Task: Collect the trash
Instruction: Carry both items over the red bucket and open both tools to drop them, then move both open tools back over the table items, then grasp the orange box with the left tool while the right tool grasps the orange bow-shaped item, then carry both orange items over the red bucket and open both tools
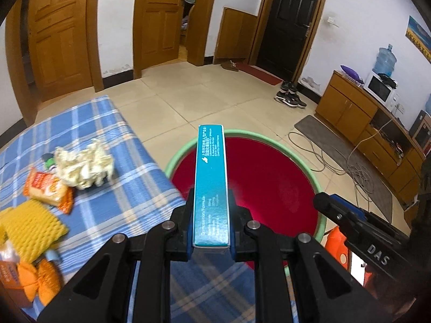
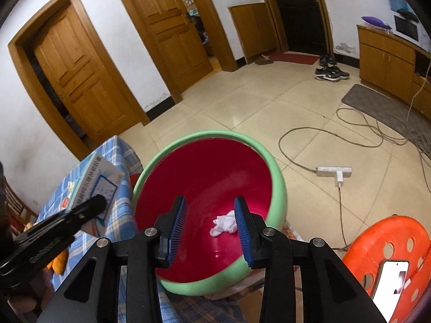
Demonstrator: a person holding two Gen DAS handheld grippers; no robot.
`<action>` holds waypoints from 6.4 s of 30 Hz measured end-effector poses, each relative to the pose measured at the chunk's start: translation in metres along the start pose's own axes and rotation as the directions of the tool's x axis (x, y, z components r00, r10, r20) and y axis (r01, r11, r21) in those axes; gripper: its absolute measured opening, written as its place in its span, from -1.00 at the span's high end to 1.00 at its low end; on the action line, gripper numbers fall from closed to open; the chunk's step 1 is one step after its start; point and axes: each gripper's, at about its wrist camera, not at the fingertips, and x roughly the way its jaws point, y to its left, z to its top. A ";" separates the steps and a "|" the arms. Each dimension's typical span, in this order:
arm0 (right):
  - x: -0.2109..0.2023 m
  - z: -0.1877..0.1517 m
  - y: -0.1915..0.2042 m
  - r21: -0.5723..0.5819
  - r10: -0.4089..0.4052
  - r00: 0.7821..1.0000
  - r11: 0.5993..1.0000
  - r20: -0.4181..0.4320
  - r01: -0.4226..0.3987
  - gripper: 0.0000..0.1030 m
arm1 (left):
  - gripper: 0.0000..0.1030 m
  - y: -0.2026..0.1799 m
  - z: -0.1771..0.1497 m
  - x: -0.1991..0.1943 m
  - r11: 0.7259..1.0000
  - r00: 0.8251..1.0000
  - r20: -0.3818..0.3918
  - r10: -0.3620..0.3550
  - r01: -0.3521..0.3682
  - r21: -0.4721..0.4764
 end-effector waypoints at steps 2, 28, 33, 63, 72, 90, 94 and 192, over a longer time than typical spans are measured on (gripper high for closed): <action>-0.002 0.000 -0.002 0.007 -0.003 1.000 1.000 0.001 0.003 0.27 | 0.61 -0.002 0.002 0.003 1.000 1.000 0.004 -0.004 0.004 0.000; -0.040 -0.014 0.028 -0.030 0.073 0.997 0.997 0.009 -0.073 0.15 | -0.02 0.037 -0.017 -0.076 0.986 0.988 0.067 0.138 -0.131 -0.106; -0.050 -0.019 0.038 -0.038 0.088 0.996 0.995 0.002 -0.088 0.15 | -0.03 0.057 -0.031 -0.100 0.973 0.979 0.072 0.189 -0.177 -0.146; -0.050 -0.047 0.116 -0.162 0.129 0.988 0.977 -0.082 -0.141 0.14 | -0.40 0.196 -0.099 -0.137 0.865 0.927 -0.028 0.374 -0.360 -0.350; -0.036 -0.056 0.142 -0.212 0.128 0.984 0.965 -0.123 -0.152 0.14 | -0.26 0.205 -0.109 -0.128 0.871 0.943 -0.027 0.332 -0.318 -0.375; 0.003 -0.081 0.217 -0.323 0.196 0.950 0.907 -0.243 -0.270 0.14 | -0.25 0.225 -0.126 -0.172 0.829 0.916 0.008 0.401 -0.359 -0.430; 0.012 -0.088 0.232 -0.335 0.205 0.942 0.897 -0.266 -0.290 0.14 | -0.25 0.234 -0.133 -0.179 0.810 0.909 0.001 0.417 -0.371 -0.455; 0.006 0.010 -0.021 0.114 0.076 0.997 0.991 0.003 -0.075 0.42 | -0.25 0.005 0.002 0.005 0.999 0.997 -0.062 0.039 -0.040 -0.017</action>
